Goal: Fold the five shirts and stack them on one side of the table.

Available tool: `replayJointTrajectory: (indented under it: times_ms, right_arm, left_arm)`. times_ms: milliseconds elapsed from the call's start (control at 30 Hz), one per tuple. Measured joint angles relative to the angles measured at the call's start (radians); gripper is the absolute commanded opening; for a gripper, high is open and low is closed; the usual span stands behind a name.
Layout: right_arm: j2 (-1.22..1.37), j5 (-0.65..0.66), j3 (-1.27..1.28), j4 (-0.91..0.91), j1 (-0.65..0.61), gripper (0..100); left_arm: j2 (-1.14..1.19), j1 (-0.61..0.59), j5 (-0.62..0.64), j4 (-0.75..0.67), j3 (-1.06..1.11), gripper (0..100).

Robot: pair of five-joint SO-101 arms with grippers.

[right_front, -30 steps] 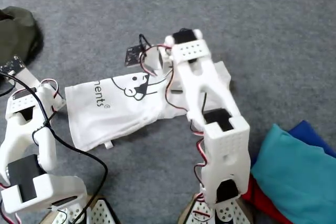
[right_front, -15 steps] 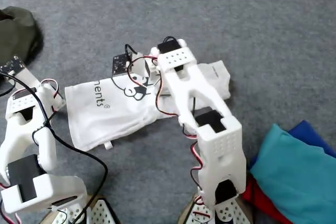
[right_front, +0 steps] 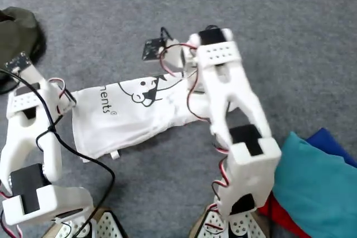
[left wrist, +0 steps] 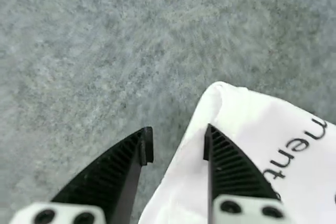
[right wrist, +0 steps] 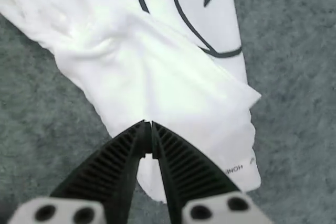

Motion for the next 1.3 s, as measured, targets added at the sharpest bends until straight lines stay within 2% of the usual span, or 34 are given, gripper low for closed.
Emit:
replayJointTrajectory:
  times_ms: [200,400,500,667,767,1000,1167,1300]
  right_arm:
    - [-0.098,-0.015,0.0,0.091,0.048,0.5]
    - [-0.163,-0.055,0.0,0.18,0.084,0.5]
    - [-0.212,-0.058,0.0,0.216,0.091,0.5]
    - [-0.282,-0.086,0.0,0.247,0.091,0.5]
    - [-0.316,-0.091,0.0,0.255,0.091,0.5]
    - [-0.448,-0.094,0.081,0.256,0.091,0.5]
    - [-0.548,-0.094,0.157,0.256,0.091,0.5]
    - [-0.608,-0.094,0.207,0.256,0.091,0.5]
  left_arm:
    - [0.009,0.018,-0.109,0.255,-0.138,19]
    - [0.009,0.025,-0.183,0.394,-0.176,19]
    - [0.009,0.026,-0.195,0.377,-0.14,18]
    - [0.009,0.026,-0.201,0.166,0.029,19]
    - [0.009,0.026,-0.224,0.114,0.069,19]
    - [0.08,0.026,-0.269,0.087,0.069,18]
    - [0.173,0.032,-0.281,0.143,-0.029,18]
    - [0.272,0.06,-0.281,0.207,-0.12,8]
